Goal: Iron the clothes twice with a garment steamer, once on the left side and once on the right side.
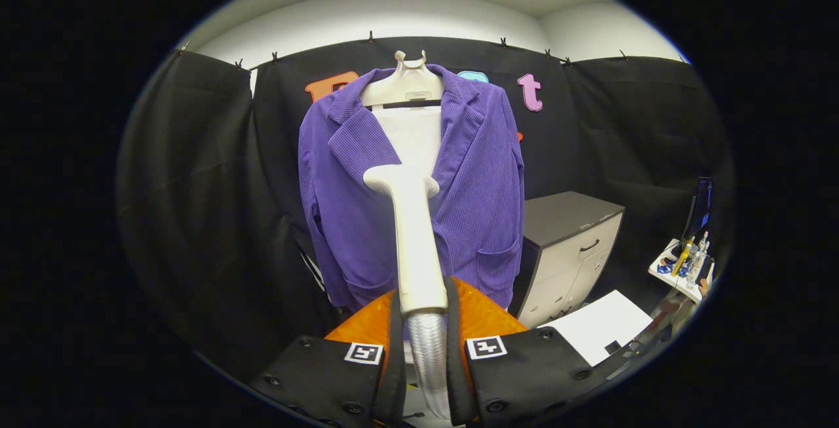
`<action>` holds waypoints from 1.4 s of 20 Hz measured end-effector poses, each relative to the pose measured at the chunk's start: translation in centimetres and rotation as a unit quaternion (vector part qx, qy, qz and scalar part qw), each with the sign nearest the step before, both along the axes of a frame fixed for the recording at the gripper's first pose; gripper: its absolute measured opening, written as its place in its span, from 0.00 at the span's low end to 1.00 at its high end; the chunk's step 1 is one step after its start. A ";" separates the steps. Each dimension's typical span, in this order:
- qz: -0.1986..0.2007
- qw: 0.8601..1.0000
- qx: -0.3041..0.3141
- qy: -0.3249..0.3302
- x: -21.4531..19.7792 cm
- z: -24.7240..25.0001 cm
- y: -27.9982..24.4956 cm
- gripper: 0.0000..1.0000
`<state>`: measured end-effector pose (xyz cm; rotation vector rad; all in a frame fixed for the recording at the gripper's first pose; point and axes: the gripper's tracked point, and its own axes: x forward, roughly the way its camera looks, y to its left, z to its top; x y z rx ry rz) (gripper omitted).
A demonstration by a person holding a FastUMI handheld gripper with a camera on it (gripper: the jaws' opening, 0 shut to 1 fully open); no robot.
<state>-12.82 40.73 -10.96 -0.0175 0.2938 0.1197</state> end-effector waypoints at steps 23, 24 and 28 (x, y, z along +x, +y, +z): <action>-0.017 0.996 -0.033 0.077 -3.6 -8.5 -3.6 0.33; -0.018 0.996 -0.033 0.082 -3.7 -8.9 -3.8 0.33; -0.018 0.993 -0.035 0.112 -4.4 -11.7 -4.1 0.33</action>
